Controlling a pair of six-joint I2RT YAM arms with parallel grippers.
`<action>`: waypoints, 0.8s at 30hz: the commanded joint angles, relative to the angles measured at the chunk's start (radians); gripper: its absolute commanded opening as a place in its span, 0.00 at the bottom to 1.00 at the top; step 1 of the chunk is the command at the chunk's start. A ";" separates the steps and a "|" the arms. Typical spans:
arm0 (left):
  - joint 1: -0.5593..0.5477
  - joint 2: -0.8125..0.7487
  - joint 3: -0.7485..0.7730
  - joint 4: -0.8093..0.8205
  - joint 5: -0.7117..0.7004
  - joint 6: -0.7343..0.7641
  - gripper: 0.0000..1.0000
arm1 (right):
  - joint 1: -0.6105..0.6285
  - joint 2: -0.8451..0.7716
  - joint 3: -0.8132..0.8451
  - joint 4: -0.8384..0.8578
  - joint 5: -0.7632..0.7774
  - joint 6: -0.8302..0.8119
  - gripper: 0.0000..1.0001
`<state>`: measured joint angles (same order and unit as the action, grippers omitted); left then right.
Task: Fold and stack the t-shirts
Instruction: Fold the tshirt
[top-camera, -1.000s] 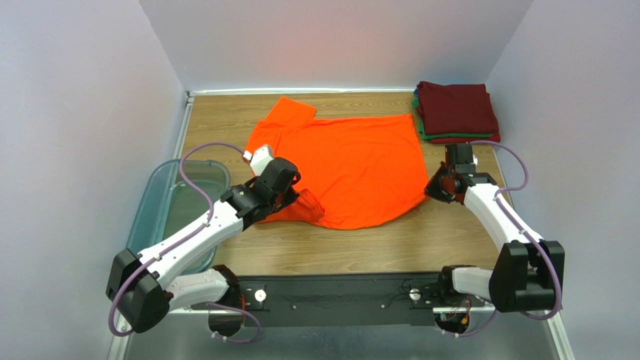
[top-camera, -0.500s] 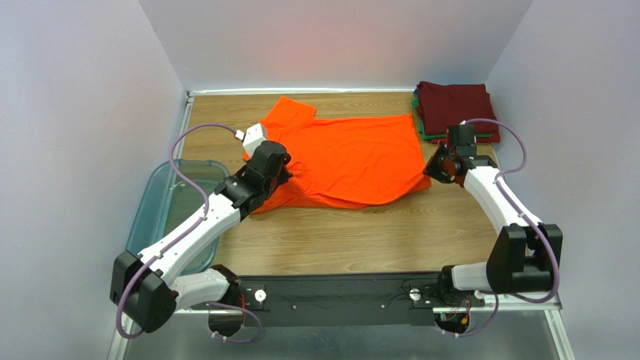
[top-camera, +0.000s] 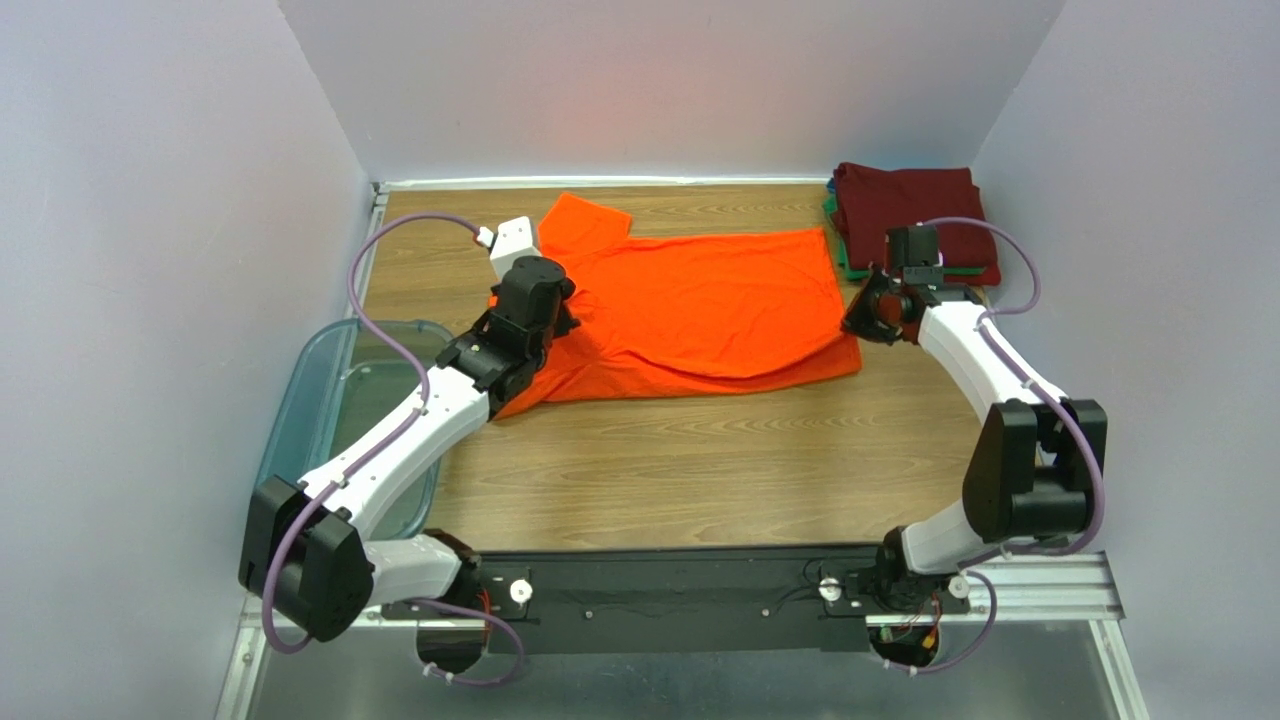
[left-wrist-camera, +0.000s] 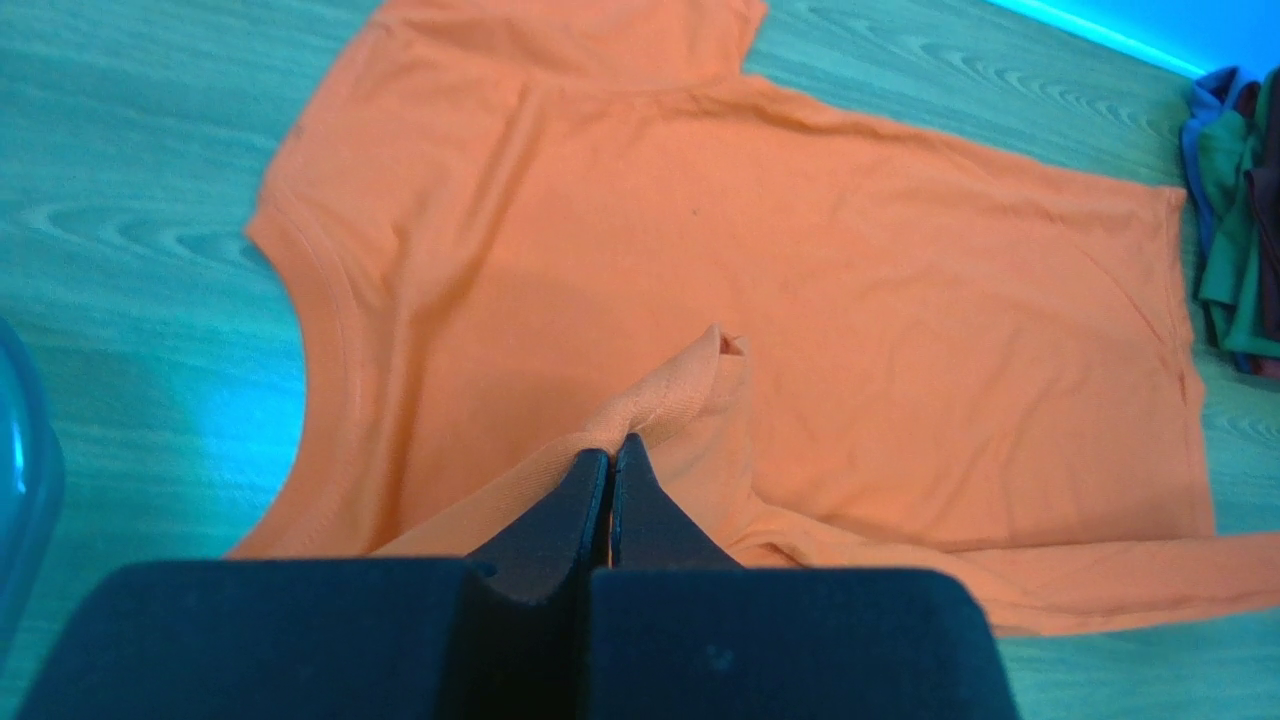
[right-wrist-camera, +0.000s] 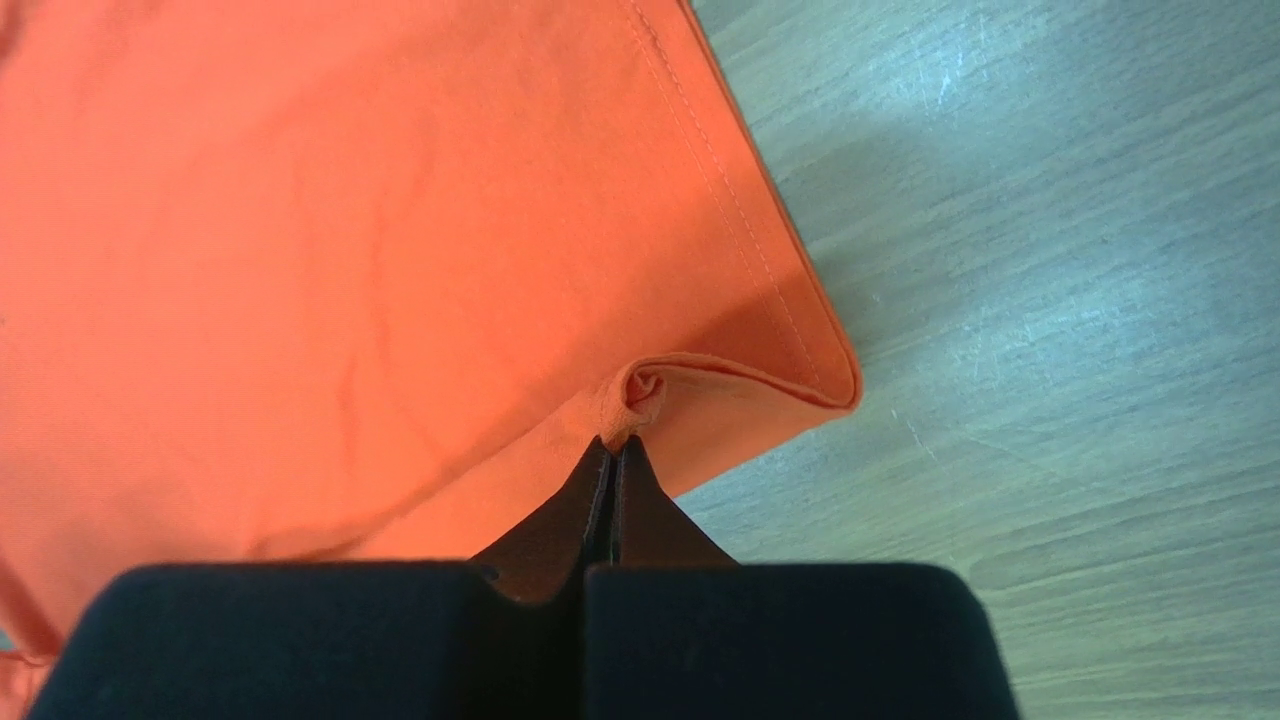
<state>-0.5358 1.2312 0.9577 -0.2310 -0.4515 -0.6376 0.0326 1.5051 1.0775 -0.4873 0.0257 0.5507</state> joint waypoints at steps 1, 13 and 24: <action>0.025 0.013 0.019 0.097 -0.032 0.088 0.00 | -0.005 0.052 0.058 0.007 0.008 0.021 0.01; 0.075 0.108 0.038 0.179 0.025 0.156 0.00 | -0.005 0.159 0.144 0.009 0.045 0.055 0.01; 0.134 0.255 0.079 0.248 0.119 0.228 0.00 | -0.005 0.286 0.228 0.007 0.095 0.118 0.04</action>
<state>-0.4171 1.4296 0.9920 -0.0444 -0.3786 -0.4610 0.0326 1.7397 1.2549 -0.4877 0.0711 0.6334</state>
